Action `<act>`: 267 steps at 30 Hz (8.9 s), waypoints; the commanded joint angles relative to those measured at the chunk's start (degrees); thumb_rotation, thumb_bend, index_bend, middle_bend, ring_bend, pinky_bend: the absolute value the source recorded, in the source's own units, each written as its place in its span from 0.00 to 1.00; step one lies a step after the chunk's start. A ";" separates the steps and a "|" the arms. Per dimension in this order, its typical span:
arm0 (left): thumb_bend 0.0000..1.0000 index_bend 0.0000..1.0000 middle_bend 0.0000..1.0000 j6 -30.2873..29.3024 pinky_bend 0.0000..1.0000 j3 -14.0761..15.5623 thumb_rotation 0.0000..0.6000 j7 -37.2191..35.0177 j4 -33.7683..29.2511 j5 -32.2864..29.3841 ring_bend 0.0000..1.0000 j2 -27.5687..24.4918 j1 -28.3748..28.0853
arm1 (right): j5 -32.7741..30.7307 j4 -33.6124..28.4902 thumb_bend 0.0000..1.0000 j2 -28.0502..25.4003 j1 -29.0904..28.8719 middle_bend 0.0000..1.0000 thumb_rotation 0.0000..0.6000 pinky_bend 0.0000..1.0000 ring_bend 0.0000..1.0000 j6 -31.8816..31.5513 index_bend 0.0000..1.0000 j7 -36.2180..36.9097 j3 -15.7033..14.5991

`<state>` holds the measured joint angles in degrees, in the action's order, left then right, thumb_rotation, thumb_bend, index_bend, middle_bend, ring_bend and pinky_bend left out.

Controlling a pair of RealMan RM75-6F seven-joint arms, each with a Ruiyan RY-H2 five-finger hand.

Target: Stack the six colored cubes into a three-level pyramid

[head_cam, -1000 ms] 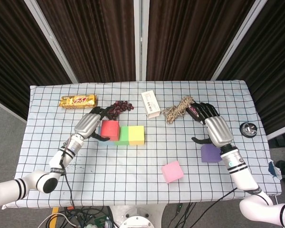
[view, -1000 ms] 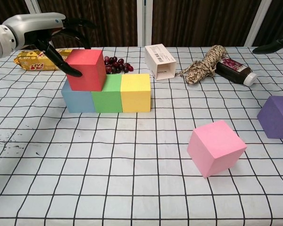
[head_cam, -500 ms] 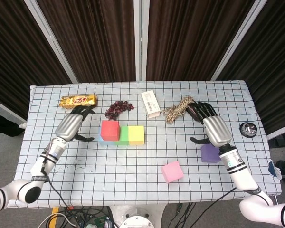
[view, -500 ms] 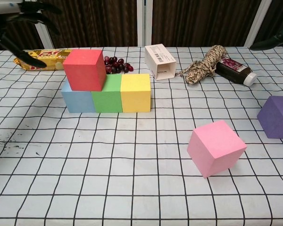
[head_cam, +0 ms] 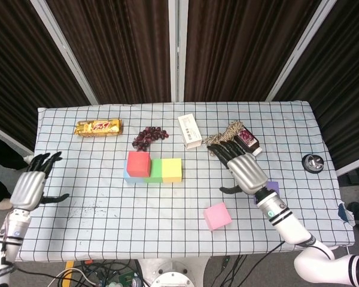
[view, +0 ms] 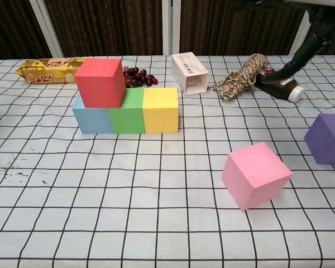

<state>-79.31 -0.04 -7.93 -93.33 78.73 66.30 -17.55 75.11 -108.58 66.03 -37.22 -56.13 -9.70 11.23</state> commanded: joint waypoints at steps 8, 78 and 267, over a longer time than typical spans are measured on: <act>0.00 0.04 0.16 -4.60 0.01 1.61 1.00 -6.86 4.57 2.49 0.05 1.12 6.47 | -4.42 -9.53 0.01 -9.79 -3.59 0.08 1.00 0.00 0.00 9.88 0.00 -14.37 -6.83; 0.00 0.05 0.16 -15.46 0.02 0.47 1.00 -16.53 21.46 12.42 0.05 10.23 15.48 | -45.75 8.08 0.17 22.73 -28.62 0.63 1.00 0.00 0.15 -5.18 0.00 -40.39 10.61; 0.00 0.05 0.15 -12.63 0.02 1.16 1.00 -22.18 25.34 12.82 0.05 11.69 15.57 | -65.06 19.62 0.00 35.39 -44.79 0.17 1.00 0.00 0.00 -8.11 0.00 -41.08 16.17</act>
<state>-91.97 1.12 -30.10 -68.02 91.58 77.99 -2.00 10.70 -89.94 100.52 -81.18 -64.01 -50.36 27.07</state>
